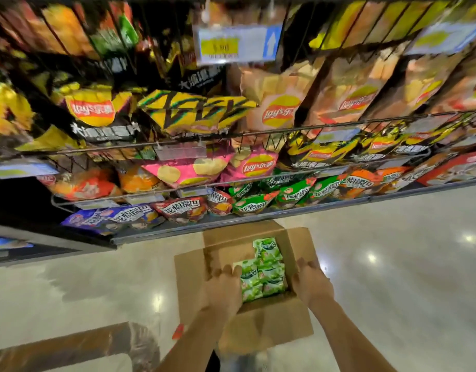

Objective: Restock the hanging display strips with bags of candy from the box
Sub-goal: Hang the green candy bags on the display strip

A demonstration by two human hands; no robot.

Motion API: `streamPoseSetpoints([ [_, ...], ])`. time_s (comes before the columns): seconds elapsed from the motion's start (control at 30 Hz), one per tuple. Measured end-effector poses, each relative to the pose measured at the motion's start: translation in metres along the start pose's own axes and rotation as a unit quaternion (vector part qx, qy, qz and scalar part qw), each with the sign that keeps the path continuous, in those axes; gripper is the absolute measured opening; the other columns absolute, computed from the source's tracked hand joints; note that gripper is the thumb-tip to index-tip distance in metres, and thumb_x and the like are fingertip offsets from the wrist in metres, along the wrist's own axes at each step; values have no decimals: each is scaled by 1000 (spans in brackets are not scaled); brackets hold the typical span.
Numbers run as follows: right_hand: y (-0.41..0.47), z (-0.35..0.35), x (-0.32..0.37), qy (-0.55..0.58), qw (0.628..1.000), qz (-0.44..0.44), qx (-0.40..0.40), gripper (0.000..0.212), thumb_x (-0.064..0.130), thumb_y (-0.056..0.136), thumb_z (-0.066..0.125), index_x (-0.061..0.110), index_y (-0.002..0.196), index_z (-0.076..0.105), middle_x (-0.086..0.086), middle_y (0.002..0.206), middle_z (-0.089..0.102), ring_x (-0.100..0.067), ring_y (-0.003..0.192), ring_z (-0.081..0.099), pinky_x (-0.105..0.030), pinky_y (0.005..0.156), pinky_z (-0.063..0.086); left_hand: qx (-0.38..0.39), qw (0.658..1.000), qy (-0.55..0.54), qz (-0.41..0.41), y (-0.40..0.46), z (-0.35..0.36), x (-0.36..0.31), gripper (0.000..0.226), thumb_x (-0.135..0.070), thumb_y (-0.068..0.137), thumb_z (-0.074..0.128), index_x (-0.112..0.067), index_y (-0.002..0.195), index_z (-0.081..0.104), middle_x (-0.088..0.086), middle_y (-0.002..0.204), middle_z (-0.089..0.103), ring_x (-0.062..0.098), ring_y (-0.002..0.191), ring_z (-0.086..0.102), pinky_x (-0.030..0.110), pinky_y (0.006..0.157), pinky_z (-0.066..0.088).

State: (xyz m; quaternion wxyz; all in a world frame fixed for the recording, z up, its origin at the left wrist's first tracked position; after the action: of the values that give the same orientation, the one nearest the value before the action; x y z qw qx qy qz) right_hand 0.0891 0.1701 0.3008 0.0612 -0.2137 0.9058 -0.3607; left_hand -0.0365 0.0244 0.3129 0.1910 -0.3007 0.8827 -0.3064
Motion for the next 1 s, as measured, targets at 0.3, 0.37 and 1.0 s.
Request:
streamPoseSetpoints([
  [0.3,150,120,-27,-7,999,-39,22,40,26,97,42,6,132,35,-12,128,51,-28,108,58,-34,86,48,5,994,-91,-56,118,152,1,47,-21,97,37,-16,143,25,6,127,53,26,110,58,38,88,49],
  [0.37,186,147,-35,-18,999,-38,16,38,26,98,41,7,130,36,-13,128,50,-29,109,58,-36,88,47,-1,993,-101,-62,146,189,3,47,-22,97,40,-17,142,27,6,126,54,25,109,59,37,87,50],
  [1.0,379,293,-58,161,986,29,-35,49,33,98,40,6,138,30,-23,133,42,-39,117,49,-40,92,42,65,880,-411,-231,323,406,39,53,-39,93,48,-13,135,30,8,123,56,27,108,58,34,87,47],
])
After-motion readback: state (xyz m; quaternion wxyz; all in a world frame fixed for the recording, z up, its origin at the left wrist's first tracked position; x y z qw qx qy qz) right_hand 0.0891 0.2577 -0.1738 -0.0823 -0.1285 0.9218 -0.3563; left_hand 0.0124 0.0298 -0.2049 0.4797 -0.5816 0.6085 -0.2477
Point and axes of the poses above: each hand's wrist, its own y-axis towards the middle knuckle, its own z-axis out of the palm, x = y × z, the point moved 8 cm from there along y, towards the middle knuckle
